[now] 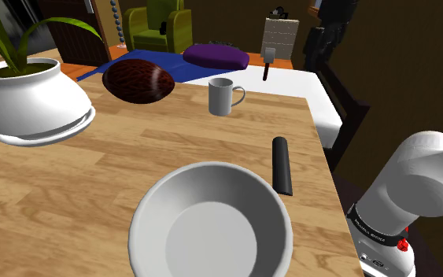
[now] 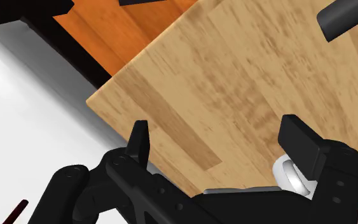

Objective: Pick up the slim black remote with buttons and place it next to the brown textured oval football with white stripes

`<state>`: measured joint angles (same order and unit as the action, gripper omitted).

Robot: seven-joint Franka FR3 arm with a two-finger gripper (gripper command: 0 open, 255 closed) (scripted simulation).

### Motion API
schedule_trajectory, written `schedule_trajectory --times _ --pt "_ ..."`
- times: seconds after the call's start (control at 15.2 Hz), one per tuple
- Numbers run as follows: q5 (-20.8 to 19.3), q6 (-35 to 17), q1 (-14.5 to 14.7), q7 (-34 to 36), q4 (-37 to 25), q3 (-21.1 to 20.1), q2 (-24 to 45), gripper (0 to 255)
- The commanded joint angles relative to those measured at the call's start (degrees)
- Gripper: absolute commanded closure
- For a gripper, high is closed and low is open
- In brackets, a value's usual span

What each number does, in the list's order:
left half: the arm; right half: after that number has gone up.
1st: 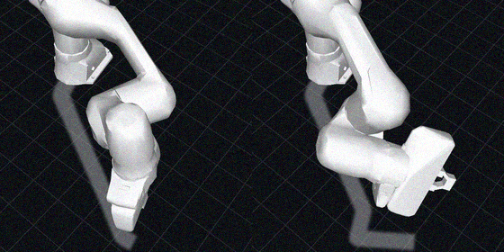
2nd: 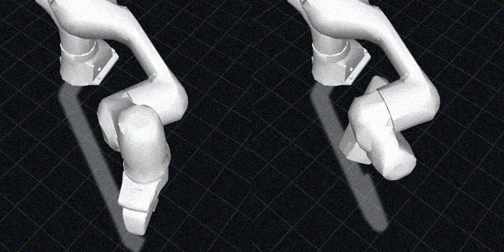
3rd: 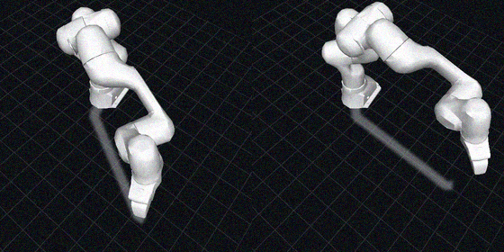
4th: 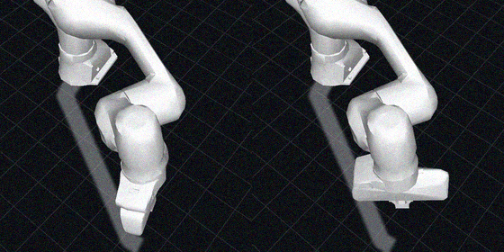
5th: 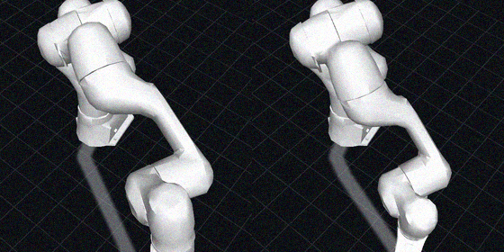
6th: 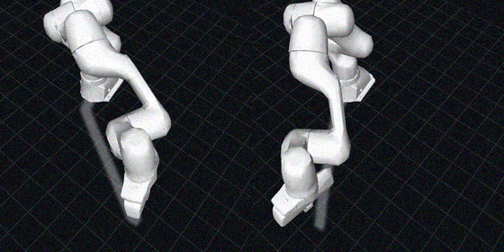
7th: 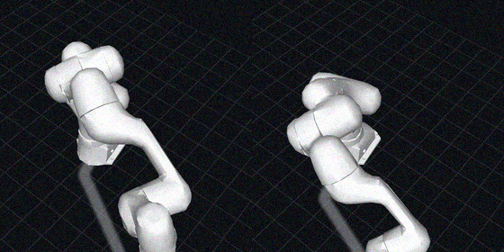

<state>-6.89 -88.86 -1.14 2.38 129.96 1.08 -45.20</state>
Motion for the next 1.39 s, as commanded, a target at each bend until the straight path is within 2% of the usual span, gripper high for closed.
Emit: schedule_trajectory --times 0.0,0.46,0.73,1.32 --pt "0.0 0.0 0.0 0.0 0.0 0.0 0.0 0" --pt "9.3 1.5 -1.9 19.5 9.6 -5.9 -6.1 0" --pt "16.3 1.3 -2.6 30.9 13.9 -10.2 -8.5 0" --pt "34.0 -4.3 -1.6 57.4 20.0 -20.8 -8.8 0"
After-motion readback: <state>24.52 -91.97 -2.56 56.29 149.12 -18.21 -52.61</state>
